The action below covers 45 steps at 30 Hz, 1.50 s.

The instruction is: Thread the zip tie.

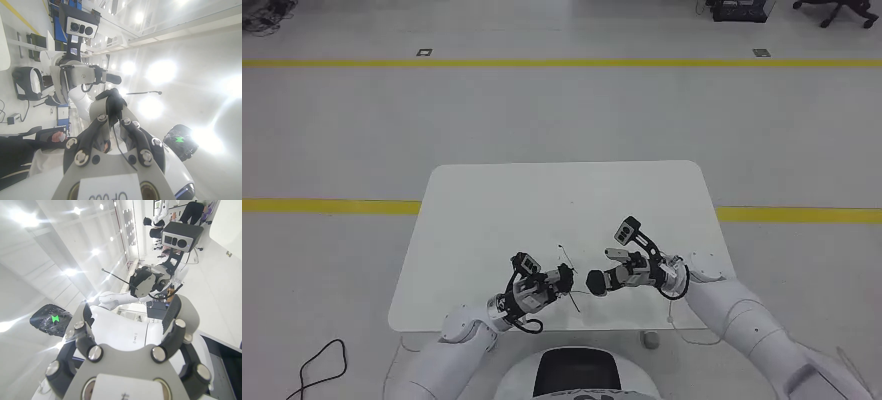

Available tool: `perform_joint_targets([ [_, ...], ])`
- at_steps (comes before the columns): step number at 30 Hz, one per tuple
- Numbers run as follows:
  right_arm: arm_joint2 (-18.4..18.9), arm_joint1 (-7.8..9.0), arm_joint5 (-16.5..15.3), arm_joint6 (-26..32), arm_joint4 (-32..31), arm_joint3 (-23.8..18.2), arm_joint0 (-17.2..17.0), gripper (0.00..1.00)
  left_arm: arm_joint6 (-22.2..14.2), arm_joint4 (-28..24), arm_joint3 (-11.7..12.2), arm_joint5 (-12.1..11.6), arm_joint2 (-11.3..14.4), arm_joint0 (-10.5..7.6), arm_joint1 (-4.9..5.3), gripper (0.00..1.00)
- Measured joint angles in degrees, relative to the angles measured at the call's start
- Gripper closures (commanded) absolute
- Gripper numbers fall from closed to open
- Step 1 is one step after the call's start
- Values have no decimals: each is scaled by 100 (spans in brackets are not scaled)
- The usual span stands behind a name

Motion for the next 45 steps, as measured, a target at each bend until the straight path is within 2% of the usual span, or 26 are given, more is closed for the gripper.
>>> perform_joint_targets([
  [6,169,-31,6,-24,307,-226,-183,0,45,-311,-96,0,51,21,-44,100],
  [12,129,-86,55,0,467,-216,-193,0,-150,-753,16,0,27,-4,-183,100],
  [13,116,-94,45,0,480,-212,-187,5,-179,-788,42,0,26,-16,-206,100],
  [15,84,-112,16,0,521,-210,-180,42,-257,-837,109,0,41,-45,-255,100],
  [16,68,-118,10,0,537,-209,-177,51,-281,-835,138,0,51,-59,-274,100],
  [23,-69,-169,0,0,579,-115,-100,60,-364,-787,347,0,134,-143,-391,100],
  [29,-134,-218,0,0,539,16,-16,77,-410,-779,481,0,156,-187,-455,100],
  [45,-138,-271,0,0,482,66,21,89,-480,-724,612,0,140,-240,-527,100],
])
